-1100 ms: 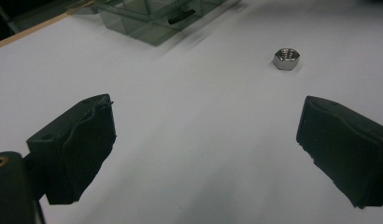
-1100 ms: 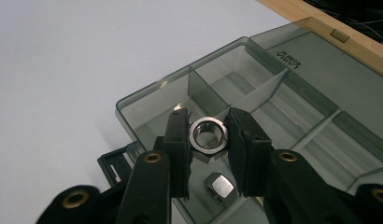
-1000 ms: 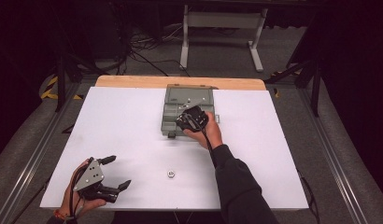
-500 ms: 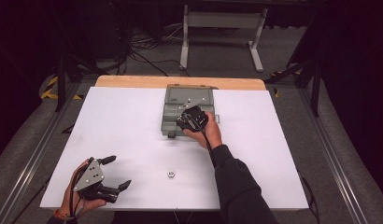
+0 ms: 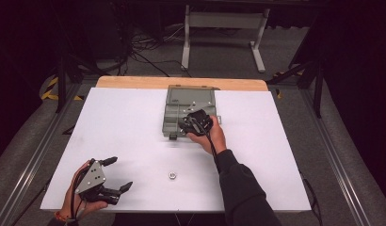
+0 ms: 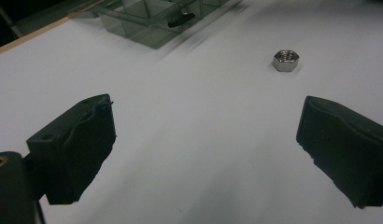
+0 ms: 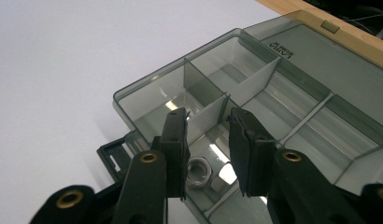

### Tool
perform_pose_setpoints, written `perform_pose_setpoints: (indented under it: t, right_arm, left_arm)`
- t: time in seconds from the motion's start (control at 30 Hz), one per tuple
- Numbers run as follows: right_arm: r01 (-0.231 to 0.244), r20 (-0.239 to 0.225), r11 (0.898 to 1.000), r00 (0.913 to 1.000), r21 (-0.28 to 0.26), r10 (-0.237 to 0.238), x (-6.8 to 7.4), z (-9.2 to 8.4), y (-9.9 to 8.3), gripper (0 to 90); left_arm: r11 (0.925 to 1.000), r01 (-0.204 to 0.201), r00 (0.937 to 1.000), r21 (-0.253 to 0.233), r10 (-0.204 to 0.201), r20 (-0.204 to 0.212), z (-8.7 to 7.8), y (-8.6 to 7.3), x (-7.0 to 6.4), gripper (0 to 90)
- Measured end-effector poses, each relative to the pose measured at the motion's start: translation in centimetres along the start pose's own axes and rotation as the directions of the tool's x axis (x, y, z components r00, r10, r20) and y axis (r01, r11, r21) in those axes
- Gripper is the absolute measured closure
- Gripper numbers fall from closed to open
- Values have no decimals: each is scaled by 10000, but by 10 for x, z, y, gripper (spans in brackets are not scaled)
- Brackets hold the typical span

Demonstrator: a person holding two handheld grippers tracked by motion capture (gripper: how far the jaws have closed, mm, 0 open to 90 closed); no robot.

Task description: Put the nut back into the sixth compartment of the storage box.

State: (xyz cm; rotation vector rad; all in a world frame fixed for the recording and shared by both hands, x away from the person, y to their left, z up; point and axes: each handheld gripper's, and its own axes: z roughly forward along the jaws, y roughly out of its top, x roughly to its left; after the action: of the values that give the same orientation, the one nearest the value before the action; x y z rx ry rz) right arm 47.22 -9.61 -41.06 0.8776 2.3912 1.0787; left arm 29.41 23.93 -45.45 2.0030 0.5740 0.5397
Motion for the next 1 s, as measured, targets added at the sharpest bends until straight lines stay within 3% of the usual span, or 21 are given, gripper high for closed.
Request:
perform_pose_setpoints:
  t: [0.23,0.53,0.87,0.9,1.0]
  right_arm:
    - [116,-557,9980,9983,-614,-150,8,-17,-10,652]
    - [271,-971,9945,9946,-1017,-370,20,-29,-21,575]
    - [825,-1250,9886,9873,-1257,-983,39,-41,-34,401]
    - [1016,-1163,9879,9865,-1172,-1153,45,-43,-37,274]
    - [1278,-1069,9859,9845,-1080,-1394,52,-46,-41,235]
  left_arm:
    - [9999,-95,10000,116,95,4,3,0,-1,53]
    - [9998,-84,10000,177,84,13,3,0,-1,54]
    - [9997,-63,10000,244,63,7,4,-1,-1,54]
    - [9997,-80,10000,249,80,-15,4,-1,-1,54]
    - [9997,-76,10000,246,77,-15,4,-1,-1,54]
